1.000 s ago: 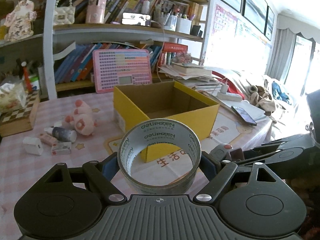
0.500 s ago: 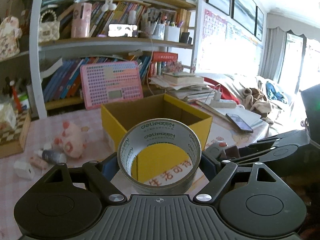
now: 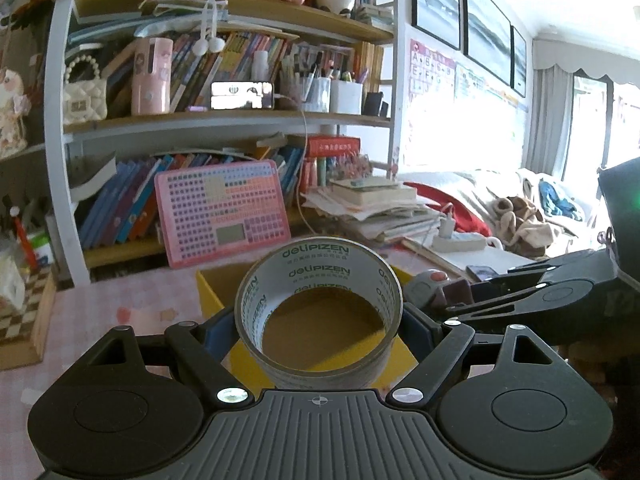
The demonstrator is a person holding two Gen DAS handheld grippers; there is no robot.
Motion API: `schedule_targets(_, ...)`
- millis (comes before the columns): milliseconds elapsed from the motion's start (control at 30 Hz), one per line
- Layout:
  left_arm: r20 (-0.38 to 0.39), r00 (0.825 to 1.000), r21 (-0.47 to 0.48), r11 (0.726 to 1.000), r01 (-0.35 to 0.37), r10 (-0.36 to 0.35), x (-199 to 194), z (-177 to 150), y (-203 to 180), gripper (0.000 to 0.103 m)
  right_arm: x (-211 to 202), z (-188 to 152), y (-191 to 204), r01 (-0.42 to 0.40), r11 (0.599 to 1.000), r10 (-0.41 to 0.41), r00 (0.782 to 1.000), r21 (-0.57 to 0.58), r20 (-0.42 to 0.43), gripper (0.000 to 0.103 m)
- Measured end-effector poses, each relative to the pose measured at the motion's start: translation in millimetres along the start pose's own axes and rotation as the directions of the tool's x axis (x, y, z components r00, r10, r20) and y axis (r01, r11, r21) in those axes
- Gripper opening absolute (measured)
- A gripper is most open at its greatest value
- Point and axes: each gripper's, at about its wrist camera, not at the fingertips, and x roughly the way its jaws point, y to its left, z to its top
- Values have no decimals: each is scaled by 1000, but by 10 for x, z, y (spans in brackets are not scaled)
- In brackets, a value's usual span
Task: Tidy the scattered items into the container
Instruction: 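Carry the tape roll and toy car over the yellow box with both tools, then lower both into the box and open the left and right tools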
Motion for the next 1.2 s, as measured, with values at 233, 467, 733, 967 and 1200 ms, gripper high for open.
schedule_targets(233, 15, 999, -16, 999, -47, 47, 279, 183, -49, 85, 201, 250, -198, -44, 996, 46, 999, -71, 26, 41)
schedule_targets(467, -2, 994, -8, 994, -109, 109, 627, 333, -56, 85, 569, 482, -389, -109, 979, 112, 994, -173, 10, 41)
schedule_targets(733, -40, 985, 35, 985, -169, 170, 1078, 490, -29, 85, 1151, 669, -556, -165, 921, 157, 986, -353, -52, 41)
schedule_targets(967, -150, 967, 108, 975, -194, 208, 1585, 524, 60, 85, 1753, 683, -553, -228, 832, 164, 972, -506, -168, 41)
schedule_targets(1200, -291, 932, 186, 968, -168, 218, 2027, 436, 92, 85, 2202, 618, -449, -297, 712, 145, 949, -636, -280, 41)
